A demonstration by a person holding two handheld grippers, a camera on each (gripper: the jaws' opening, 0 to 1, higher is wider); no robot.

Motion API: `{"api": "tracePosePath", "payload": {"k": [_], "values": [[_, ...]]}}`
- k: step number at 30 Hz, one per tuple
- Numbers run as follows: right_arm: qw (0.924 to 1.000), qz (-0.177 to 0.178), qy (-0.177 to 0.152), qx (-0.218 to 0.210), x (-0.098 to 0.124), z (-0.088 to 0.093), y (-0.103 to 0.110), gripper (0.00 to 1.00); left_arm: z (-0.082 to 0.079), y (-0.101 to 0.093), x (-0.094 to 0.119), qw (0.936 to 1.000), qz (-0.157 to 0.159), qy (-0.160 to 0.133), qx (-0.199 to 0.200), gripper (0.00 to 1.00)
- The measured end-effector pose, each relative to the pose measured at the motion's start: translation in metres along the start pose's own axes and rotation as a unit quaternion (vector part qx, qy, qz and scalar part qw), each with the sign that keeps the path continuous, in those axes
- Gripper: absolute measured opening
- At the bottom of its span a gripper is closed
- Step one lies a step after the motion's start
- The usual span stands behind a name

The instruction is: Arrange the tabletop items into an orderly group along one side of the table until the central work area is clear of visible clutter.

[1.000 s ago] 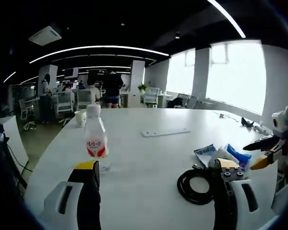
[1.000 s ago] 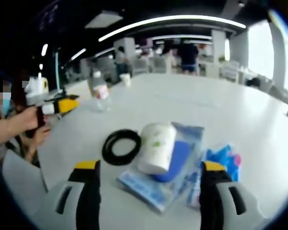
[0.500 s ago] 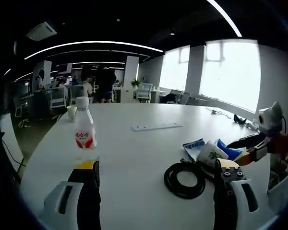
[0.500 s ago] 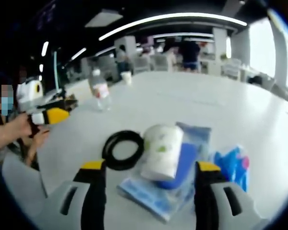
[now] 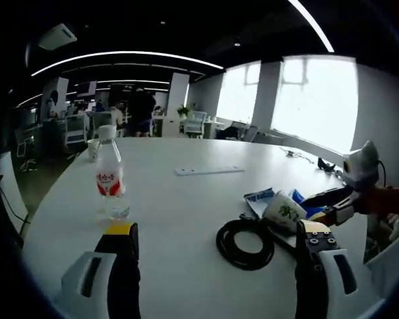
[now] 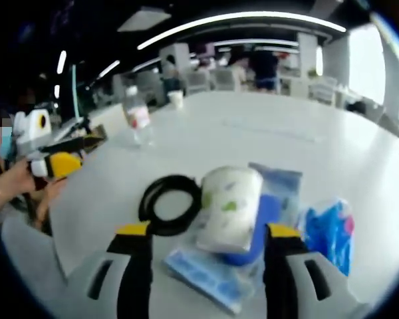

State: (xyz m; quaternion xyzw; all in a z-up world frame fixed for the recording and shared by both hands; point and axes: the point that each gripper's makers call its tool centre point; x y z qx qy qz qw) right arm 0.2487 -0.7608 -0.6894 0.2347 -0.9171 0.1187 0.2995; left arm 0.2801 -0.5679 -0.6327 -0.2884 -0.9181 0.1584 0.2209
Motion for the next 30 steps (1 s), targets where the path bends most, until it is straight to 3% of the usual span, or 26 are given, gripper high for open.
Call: {"api": "tracePosePath", "payload": {"k": [15, 19, 30], "values": [[0.9992, 0.01, 0.033, -0.02, -0.012, 0.013, -0.005, 0.53, 0.011, -0.01, 0.005, 0.9999, 0.007, 0.012, -0.006, 0.97], [0.9983, 0.01, 0.024, -0.052, -0.013, 0.012, -0.006, 0.49, 0.006, -0.016, 0.007, 0.9997, 0.017, -0.001, -0.02, 0.97], [0.9956, 0.01, 0.027, -0.089, -0.015, 0.016, -0.009, 0.4, 0.008, -0.019, 0.006, 0.9993, 0.021, 0.007, -0.03, 0.97]]}}
Point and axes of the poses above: the point that each gripper's makers call its tool centre point, and the gripper's own axes: x roughly backward along the fingers, y roughly to its left, z roughly out of its underside, and after that the axes turned 15 degrees about x, right-handed
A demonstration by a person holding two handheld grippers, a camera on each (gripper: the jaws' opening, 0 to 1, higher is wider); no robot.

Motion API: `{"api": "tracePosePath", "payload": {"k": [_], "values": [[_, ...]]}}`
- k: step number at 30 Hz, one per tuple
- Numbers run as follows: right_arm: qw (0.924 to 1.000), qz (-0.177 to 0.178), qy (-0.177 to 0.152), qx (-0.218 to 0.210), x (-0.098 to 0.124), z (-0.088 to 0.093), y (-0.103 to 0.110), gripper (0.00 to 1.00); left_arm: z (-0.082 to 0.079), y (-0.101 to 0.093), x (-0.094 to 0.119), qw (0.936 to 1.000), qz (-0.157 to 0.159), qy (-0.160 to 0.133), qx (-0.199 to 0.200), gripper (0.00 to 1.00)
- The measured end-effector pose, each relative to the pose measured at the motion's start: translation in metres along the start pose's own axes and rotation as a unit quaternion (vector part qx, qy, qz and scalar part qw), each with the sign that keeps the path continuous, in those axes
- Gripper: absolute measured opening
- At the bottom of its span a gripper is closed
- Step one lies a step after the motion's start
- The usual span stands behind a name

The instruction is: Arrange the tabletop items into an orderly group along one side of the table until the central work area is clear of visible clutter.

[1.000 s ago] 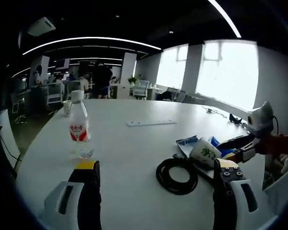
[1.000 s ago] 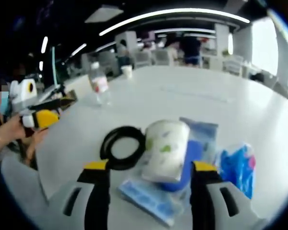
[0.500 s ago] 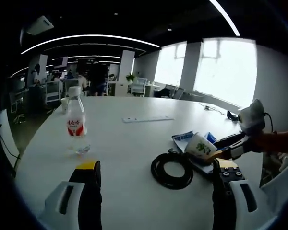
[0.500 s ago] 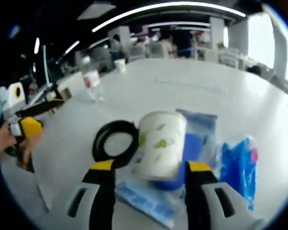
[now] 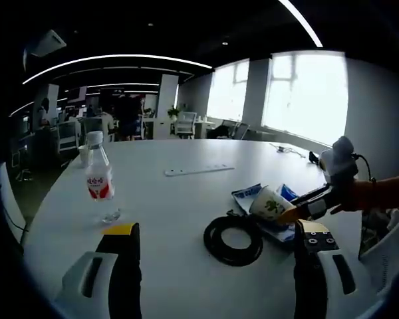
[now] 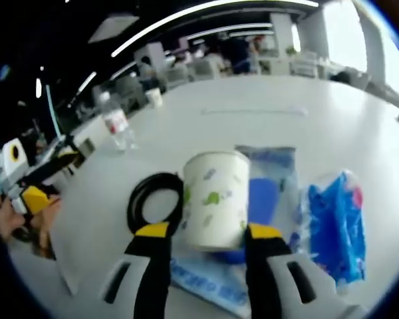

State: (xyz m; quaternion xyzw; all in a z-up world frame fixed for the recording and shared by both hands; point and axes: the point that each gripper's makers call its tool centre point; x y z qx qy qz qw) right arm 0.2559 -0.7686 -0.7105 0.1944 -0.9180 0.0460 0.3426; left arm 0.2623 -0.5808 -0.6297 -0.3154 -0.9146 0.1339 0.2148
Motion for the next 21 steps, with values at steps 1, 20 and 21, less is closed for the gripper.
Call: {"api": "tracePosePath", "payload": {"k": [1, 20, 21], "values": [[1.0, -0.001, 0.001, -0.006, 0.0, 0.001, 0.0, 0.4, 0.0, 0.0, 0.0, 1.0, 0.0, 0.001, -0.001, 0.97], [0.9999, 0.004, -0.012, -0.011, 0.003, 0.0, -0.003, 0.34, 0.006, -0.012, -0.003, 0.9995, 0.02, 0.011, 0.022, 0.95], [0.9998, 0.005, -0.014, -0.011, 0.004, 0.0, -0.003, 0.34, 0.006, -0.013, -0.003, 0.9994, 0.021, 0.01, 0.025, 0.95]]}}
Point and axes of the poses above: the point that each gripper's makers call its tool centre point, and the gripper's own axes: x roughly backward along the fingers, y roughly to its left, z roughly out of its underside, and after that the axes turned 15 degrees about x, right-handed
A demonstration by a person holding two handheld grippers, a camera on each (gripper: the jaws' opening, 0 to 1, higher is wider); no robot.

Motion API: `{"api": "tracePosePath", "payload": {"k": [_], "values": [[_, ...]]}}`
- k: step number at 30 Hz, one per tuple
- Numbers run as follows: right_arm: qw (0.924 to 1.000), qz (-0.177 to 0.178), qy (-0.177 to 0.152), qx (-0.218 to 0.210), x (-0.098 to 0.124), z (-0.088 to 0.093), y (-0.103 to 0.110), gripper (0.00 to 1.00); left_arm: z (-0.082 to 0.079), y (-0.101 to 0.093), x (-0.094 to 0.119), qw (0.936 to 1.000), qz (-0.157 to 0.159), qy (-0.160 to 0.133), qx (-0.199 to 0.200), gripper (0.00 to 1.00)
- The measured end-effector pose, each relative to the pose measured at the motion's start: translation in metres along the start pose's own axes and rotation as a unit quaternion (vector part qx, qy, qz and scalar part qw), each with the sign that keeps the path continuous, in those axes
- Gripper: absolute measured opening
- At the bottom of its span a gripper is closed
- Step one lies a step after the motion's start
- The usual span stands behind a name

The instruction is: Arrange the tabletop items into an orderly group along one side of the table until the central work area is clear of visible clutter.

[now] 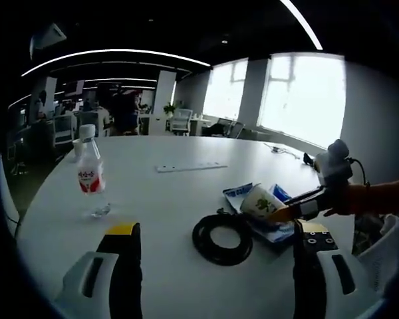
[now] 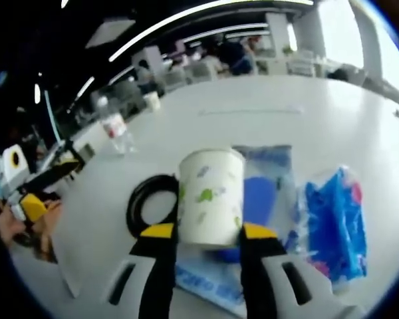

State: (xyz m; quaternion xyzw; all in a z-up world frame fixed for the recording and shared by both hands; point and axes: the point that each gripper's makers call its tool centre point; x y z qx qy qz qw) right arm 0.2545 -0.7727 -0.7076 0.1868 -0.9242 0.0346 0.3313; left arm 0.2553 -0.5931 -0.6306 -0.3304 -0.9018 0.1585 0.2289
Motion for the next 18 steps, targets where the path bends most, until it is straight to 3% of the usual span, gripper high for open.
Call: {"api": "tracePosePath", "payload": {"k": [6, 8, 18], "values": [[0.9999, -0.005, -0.012, 0.009, 0.004, -0.004, 0.003, 0.34, -0.001, -0.001, -0.001, 0.9999, 0.004, -0.001, 0.013, 0.95], [0.9991, -0.015, -0.032, 0.022, 0.006, -0.011, 0.008, 0.34, 0.0, -0.003, -0.001, 0.9998, 0.007, -0.001, 0.018, 0.94], [0.995, -0.044, -0.075, 0.048, 0.019, -0.032, 0.03, 0.34, -0.008, -0.015, -0.002, 0.9963, 0.046, -0.024, 0.068, 0.94]]}}
Point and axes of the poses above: the point that each gripper's makers call its tool centre point, and the gripper's own axes: x roughly backward along the fingers, y roughly to its left, z roughly out of its underside, and after that the axes turned 15 degrees about x, right-handed
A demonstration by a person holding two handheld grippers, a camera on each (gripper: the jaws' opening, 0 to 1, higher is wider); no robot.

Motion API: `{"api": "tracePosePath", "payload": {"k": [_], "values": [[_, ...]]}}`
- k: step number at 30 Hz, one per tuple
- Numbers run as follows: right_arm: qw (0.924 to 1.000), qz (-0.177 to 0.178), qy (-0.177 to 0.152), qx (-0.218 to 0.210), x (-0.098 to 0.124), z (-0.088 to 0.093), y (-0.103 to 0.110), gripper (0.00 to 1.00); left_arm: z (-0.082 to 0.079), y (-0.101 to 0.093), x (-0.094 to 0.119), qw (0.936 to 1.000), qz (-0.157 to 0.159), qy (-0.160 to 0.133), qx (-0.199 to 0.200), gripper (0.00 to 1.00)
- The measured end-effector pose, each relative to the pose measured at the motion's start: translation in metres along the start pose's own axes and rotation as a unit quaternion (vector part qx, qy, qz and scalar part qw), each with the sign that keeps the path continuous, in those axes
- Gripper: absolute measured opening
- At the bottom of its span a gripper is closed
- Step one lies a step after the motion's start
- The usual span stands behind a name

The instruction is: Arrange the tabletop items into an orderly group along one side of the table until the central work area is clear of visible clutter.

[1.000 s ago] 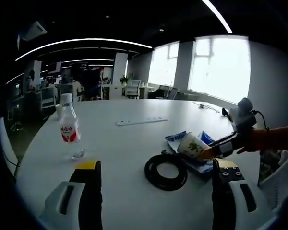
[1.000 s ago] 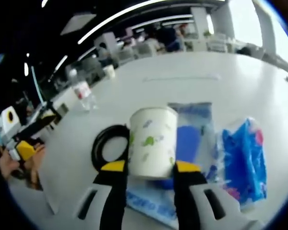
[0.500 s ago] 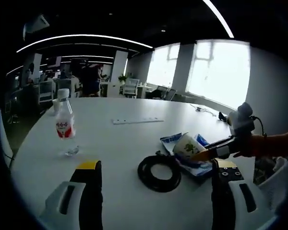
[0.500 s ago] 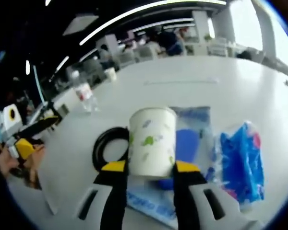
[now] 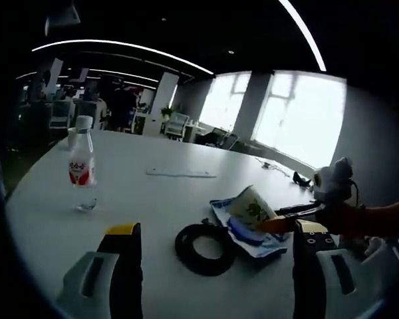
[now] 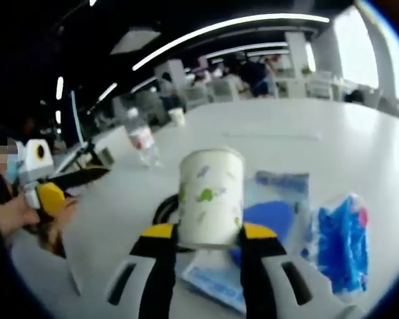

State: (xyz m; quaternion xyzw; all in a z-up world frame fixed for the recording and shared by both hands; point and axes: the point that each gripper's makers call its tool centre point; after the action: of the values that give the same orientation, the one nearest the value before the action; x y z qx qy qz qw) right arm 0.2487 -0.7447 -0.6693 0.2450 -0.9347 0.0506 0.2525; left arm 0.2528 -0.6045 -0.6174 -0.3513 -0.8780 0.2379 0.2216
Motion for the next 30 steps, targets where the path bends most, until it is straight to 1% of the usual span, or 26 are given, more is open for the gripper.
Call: {"api": "tracePosePath", "payload": {"k": [7, 11, 15, 19, 21, 23, 25, 26, 27, 30], "values": [[0.9991, -0.024, -0.03, 0.016, 0.006, -0.015, 0.015, 0.34, 0.003, -0.006, -0.003, 0.9998, 0.012, 0.005, 0.017, 0.93], [0.9974, -0.043, -0.049, 0.029, 0.01, -0.026, 0.026, 0.34, 0.006, -0.011, -0.005, 0.9992, 0.022, 0.01, 0.032, 0.93], [0.9954, -0.061, -0.062, 0.041, 0.013, -0.032, 0.038, 0.34, 0.007, -0.015, -0.006, 0.9988, 0.029, 0.011, 0.038, 0.92], [0.9936, -0.076, -0.067, 0.05, 0.015, -0.033, 0.048, 0.34, 0.004, -0.018, -0.006, 0.9981, 0.038, 0.004, 0.048, 0.9], [0.9923, -0.085, -0.069, 0.058, 0.015, -0.033, 0.053, 0.34, 0.004, -0.021, -0.005, 0.9973, 0.046, 0.004, 0.058, 0.88], [0.9911, -0.094, -0.071, 0.062, 0.015, -0.034, 0.057, 0.34, 0.002, -0.023, -0.005, 0.9964, 0.056, -0.001, 0.064, 0.88], [0.9898, -0.107, -0.071, 0.061, 0.014, -0.033, 0.063, 0.34, 0.003, -0.024, -0.005, 0.9956, 0.06, 0.0, 0.072, 0.84], [0.9896, -0.108, -0.072, 0.062, 0.014, -0.033, 0.064, 0.34, 0.003, -0.024, -0.005, 0.995, 0.064, 0.001, 0.077, 0.82], [0.9878, -0.118, -0.076, 0.069, 0.014, -0.034, 0.069, 0.34, 0.004, -0.025, -0.005, 0.9939, 0.067, 0.003, 0.088, 0.8], [0.9856, -0.13, -0.083, 0.07, 0.013, -0.036, 0.077, 0.34, 0.004, -0.028, -0.004, 0.992, 0.075, 0.001, 0.101, 0.8]]}}
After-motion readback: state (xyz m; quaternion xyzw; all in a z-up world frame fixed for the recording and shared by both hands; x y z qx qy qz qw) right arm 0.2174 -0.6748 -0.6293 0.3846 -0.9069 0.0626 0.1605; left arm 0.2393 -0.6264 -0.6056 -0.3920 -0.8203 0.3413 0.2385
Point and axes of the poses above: the point that each gripper's makers call its tool centre point, and the gripper's own axes: x roughly backward along the fingers, y roughly to its left, z roughly out of its underside, and after that the axes turned 15 degrees about x, right-handed
